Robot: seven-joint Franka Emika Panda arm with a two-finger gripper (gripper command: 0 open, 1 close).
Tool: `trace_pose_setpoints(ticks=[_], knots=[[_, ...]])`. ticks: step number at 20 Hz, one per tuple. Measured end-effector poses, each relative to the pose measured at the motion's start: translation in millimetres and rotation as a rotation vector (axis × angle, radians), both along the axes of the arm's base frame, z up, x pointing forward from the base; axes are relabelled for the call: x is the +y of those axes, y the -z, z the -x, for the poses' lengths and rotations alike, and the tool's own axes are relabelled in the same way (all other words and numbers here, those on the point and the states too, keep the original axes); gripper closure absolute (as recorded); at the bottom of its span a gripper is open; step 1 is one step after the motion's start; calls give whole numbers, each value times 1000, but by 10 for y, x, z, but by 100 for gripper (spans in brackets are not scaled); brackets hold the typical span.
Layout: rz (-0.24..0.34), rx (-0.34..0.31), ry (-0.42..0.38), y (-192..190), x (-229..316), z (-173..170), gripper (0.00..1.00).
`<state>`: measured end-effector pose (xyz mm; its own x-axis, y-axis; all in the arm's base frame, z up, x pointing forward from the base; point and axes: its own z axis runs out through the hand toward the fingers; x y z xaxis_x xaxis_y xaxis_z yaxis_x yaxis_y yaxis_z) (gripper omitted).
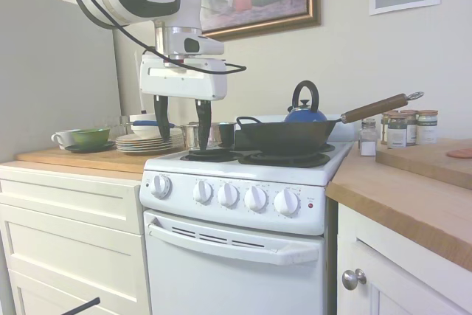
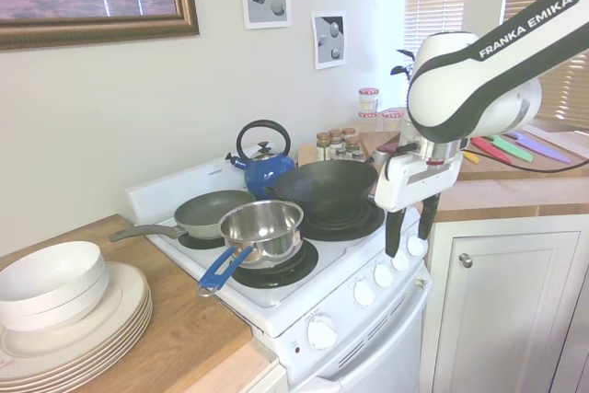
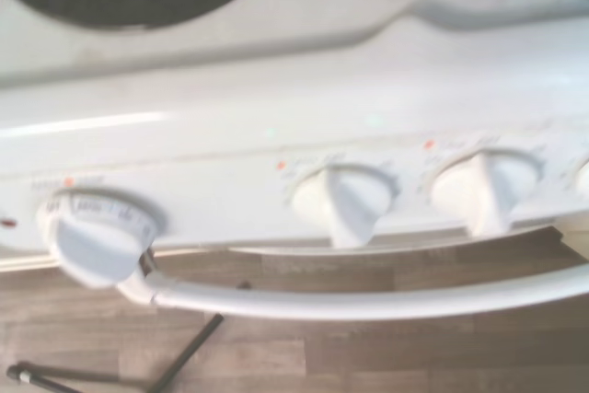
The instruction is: Turn on the stove on the bottom right
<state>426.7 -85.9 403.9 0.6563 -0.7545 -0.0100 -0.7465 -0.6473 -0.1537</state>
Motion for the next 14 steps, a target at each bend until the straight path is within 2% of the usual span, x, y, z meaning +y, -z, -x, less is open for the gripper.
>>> trace_pose_setpoints(ticks=[4, 5, 11, 14], knots=[[-2, 10, 6, 43, -155, -104, 0], [-3, 18, 3, 79, -188, -125, 100], [-9, 52, -17, 160, -394, -225, 100], [6, 62, -31, 187, -451, -293, 100]])
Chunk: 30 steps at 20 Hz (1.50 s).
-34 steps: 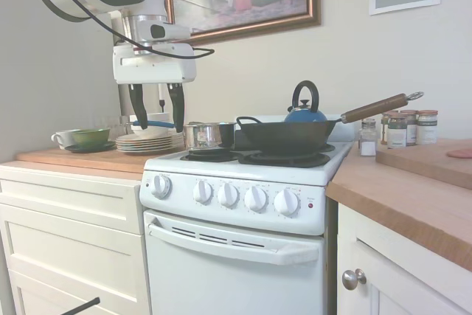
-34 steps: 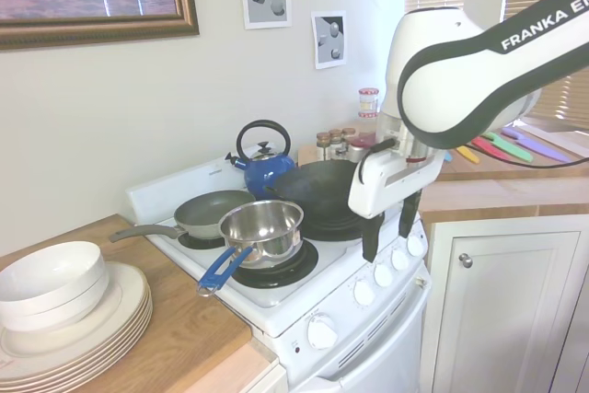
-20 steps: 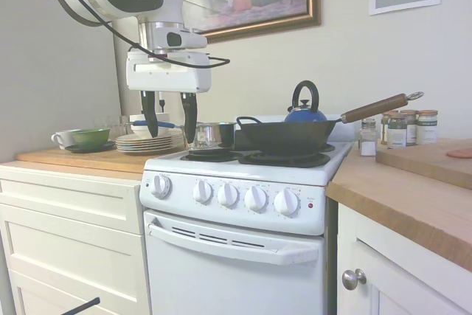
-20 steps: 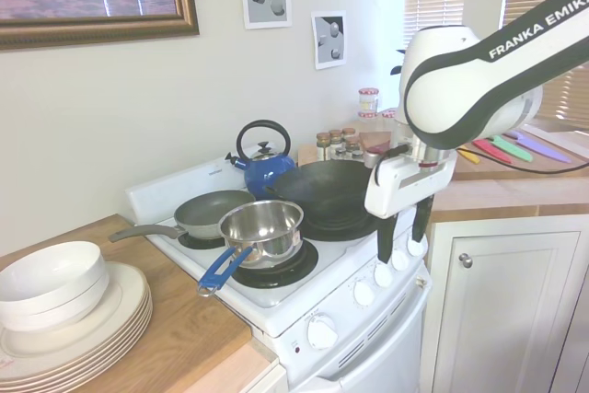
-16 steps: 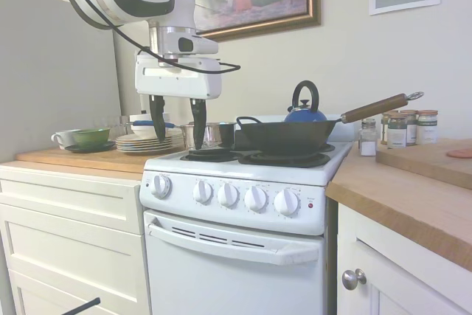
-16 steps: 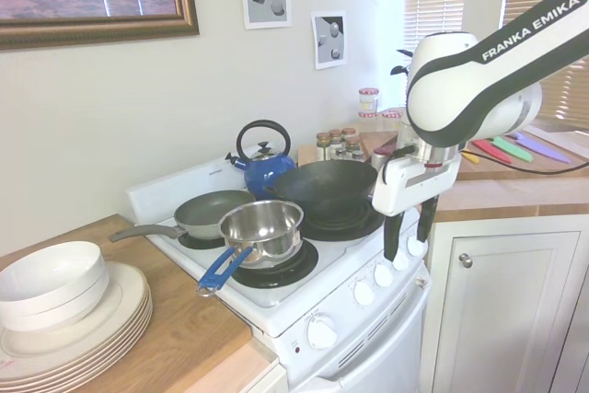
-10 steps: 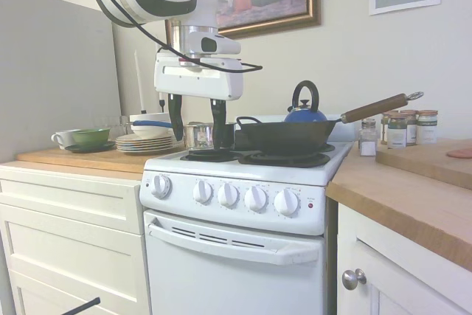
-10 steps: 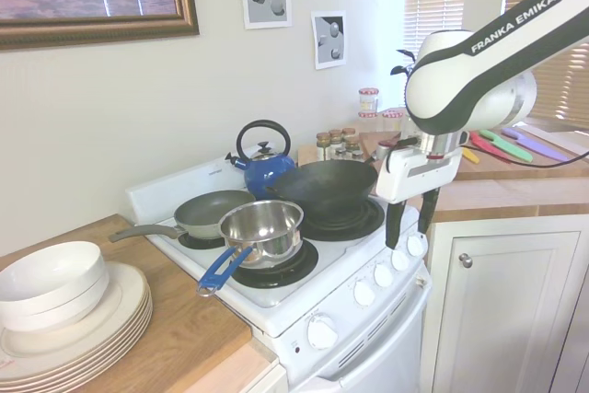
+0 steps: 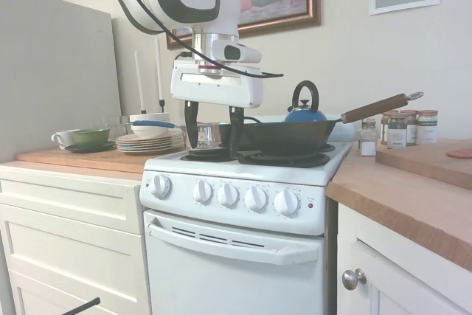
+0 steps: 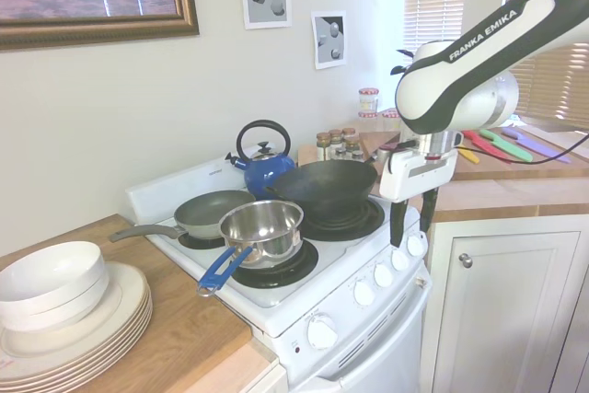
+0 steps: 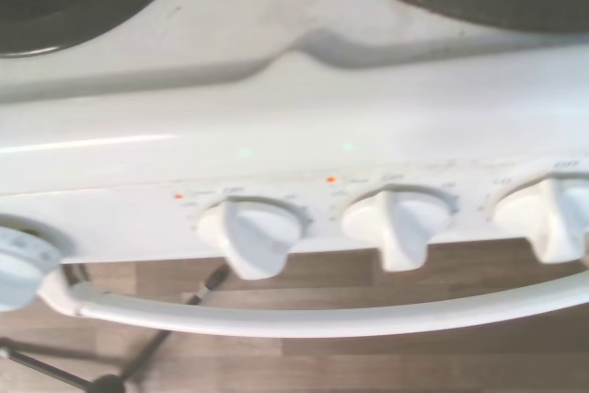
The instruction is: Turn on the stove on the bottom right
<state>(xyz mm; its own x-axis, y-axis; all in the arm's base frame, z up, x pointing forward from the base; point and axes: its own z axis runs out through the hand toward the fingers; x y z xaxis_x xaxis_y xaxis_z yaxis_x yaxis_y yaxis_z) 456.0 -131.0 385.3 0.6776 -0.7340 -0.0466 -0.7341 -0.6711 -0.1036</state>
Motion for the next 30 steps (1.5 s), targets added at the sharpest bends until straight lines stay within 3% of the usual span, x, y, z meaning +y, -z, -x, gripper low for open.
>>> trace_pose_setpoints(ticks=[15, 30], knots=[[69, 41, -32, 436, -364, -91, 100], [132, 43, -5, 552, -821, -238, 100]])
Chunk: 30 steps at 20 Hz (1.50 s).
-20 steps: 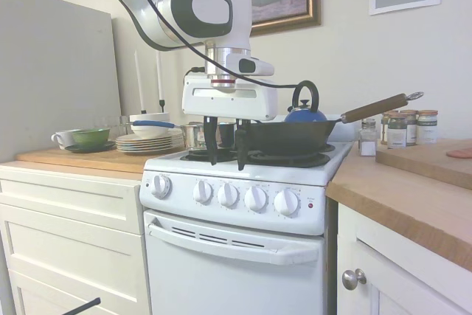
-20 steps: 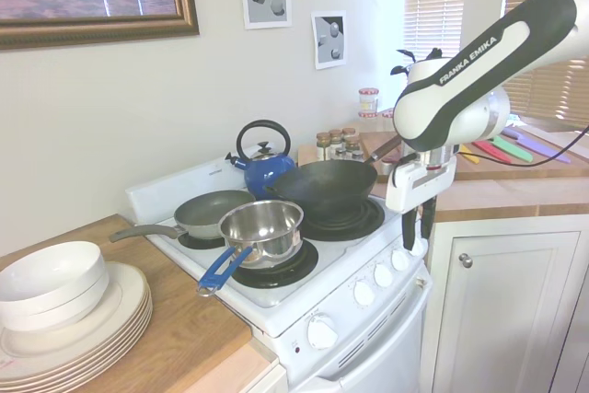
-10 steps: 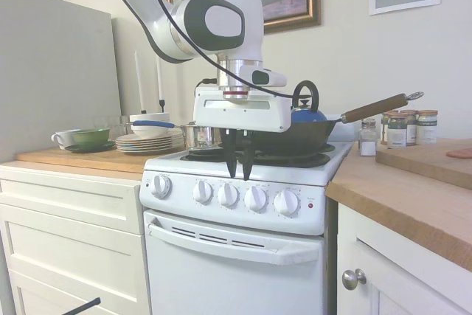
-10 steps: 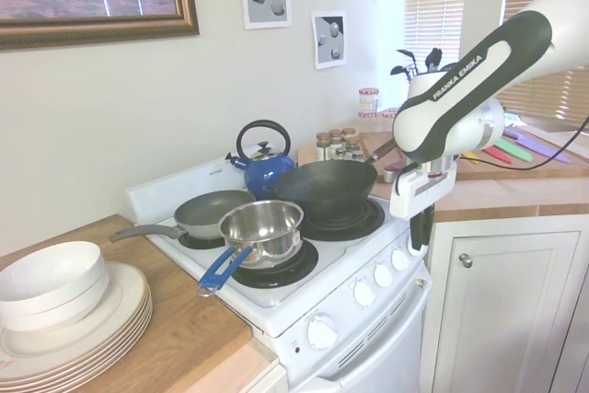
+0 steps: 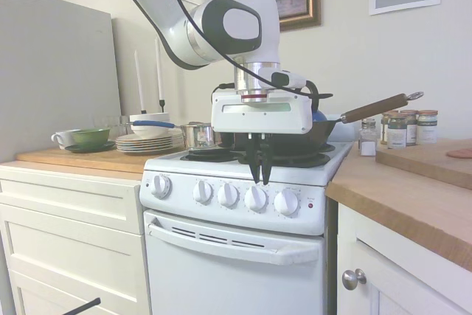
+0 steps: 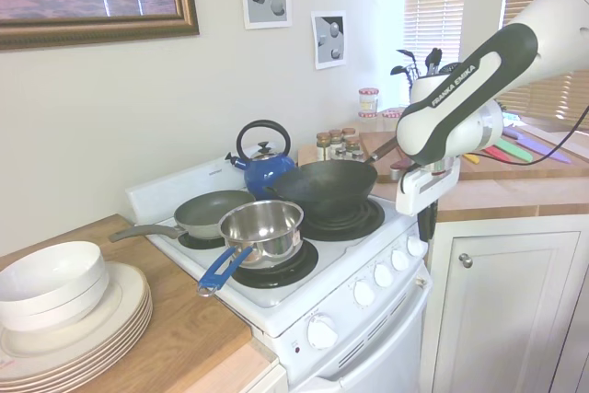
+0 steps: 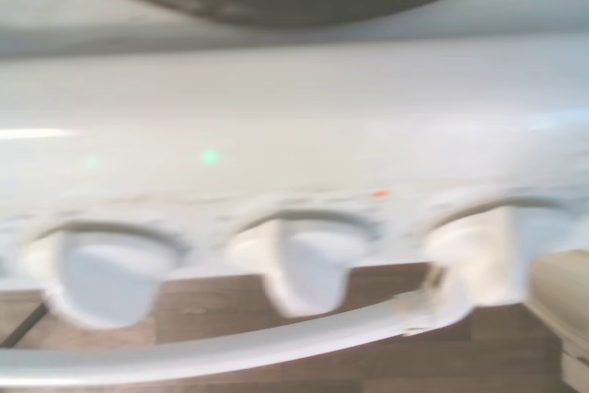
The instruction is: Turn on the stove on the bottom right
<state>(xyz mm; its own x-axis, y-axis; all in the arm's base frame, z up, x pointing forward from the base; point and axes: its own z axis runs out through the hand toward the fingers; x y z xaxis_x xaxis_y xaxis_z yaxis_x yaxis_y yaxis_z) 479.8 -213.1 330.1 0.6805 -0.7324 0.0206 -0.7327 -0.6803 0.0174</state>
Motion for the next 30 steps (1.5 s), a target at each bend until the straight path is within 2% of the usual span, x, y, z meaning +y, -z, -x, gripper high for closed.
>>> trace_pose_setpoints(ticks=[11, 18, 30], knots=[[24, 17, -16, 158, -310, -242, 100], [31, 20, -22, 273, -570, -259, 100], [21, 24, -42, 396, -504, -366, 100]])
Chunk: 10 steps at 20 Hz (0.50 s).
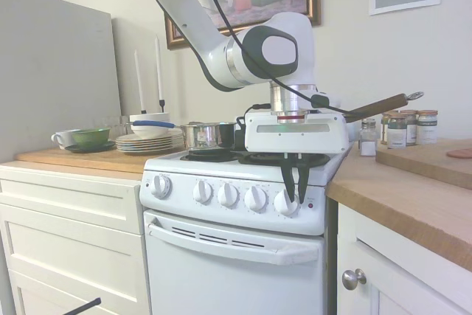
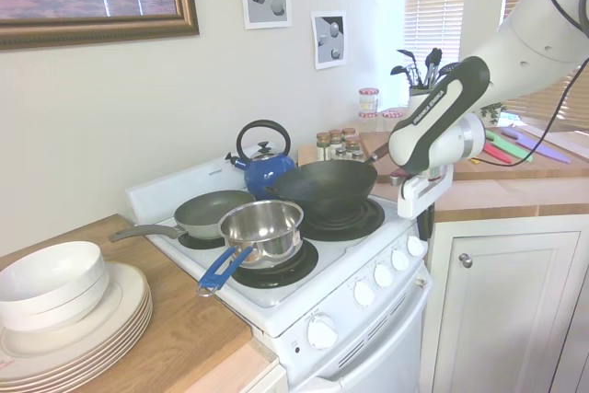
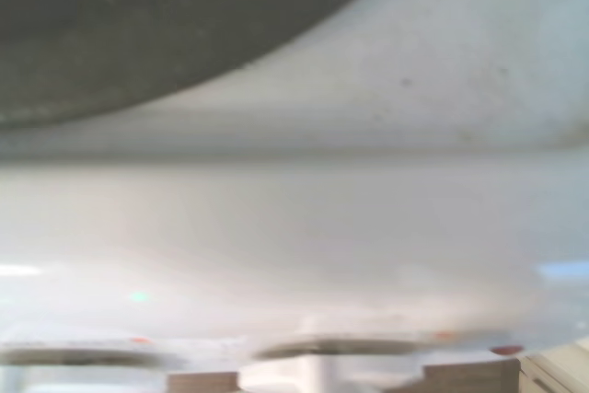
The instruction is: Turn on the stove on the bottom right
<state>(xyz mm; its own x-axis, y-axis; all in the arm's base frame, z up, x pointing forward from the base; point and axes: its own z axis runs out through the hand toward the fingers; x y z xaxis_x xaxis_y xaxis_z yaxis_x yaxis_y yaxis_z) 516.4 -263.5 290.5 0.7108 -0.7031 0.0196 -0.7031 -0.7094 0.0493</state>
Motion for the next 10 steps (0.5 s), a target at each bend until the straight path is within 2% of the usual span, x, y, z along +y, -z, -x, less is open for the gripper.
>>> trace_pose_setpoints(ticks=[10], knots=[[-2, 2, -16, 10, 91, -38, 100]])
